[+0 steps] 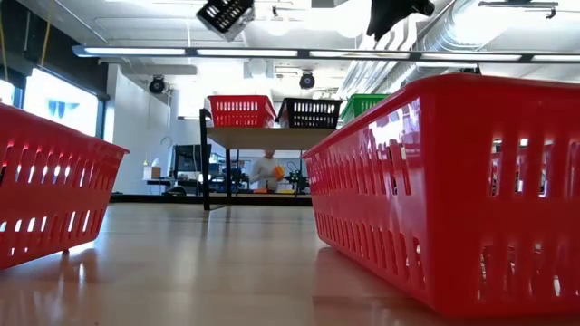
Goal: Stack baskets on shelf by color
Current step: Stack the top black bin on the black bin on the shelf
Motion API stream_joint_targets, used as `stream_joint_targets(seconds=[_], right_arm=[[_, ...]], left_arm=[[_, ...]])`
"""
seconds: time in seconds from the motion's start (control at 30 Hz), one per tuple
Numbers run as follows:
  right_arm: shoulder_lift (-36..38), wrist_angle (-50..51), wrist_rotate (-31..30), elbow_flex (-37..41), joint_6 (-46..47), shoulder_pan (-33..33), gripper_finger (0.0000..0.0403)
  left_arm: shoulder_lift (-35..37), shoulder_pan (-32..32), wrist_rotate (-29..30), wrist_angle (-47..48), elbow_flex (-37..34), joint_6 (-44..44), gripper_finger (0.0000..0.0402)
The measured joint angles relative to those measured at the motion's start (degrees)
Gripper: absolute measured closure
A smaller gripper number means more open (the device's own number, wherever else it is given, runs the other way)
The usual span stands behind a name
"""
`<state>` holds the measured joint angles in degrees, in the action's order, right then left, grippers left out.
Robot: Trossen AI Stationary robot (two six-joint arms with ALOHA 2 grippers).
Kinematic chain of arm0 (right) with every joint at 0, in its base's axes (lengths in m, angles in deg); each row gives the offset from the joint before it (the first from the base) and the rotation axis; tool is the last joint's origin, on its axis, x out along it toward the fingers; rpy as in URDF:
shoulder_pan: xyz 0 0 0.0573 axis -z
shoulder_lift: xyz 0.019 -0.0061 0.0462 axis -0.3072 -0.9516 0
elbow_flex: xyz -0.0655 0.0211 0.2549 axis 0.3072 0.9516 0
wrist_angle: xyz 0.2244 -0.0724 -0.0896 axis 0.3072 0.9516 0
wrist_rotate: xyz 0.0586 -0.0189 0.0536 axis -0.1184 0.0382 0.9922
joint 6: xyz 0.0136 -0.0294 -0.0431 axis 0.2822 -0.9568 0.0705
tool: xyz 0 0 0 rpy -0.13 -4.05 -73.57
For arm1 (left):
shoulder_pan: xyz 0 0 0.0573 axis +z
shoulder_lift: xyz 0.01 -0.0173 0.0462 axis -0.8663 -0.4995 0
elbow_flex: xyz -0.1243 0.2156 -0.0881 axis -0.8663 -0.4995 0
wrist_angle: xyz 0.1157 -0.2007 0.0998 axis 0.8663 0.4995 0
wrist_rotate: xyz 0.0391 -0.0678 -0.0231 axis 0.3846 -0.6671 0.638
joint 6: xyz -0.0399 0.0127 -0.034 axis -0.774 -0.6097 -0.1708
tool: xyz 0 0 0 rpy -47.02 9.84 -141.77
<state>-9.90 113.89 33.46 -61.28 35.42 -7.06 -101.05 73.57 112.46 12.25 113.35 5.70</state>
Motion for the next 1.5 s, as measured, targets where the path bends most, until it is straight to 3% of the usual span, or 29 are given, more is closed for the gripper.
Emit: stream_joint_targets(seconds=[0.3,0.67,0.97,1.5], right_arm=[[0.0,0.0,-2.0,0.1,8.6,-5.0,0.032],[0.0,-4.2,-2.5,0.1,22.2,-8.8,0.032],[-0.3,-15.3,1.5,0.1,17.3,-8.7,0.032],[-7.3,-19.4,7.2,0.1,15.6,-8.7,0.032]], left_arm=[[-5.5,-1.9,-0.3,0.2,0.0,4.5,0.0401],[-9.9,-9.4,-2.3,2.0,0.0,4.9,0.0401],[-13.6,-15.6,-1.8,8.4,0.0,-3.2,0.0401],[-21.5,-22.7,1.3,17.9,-0.5,-12.6,0.0401]])
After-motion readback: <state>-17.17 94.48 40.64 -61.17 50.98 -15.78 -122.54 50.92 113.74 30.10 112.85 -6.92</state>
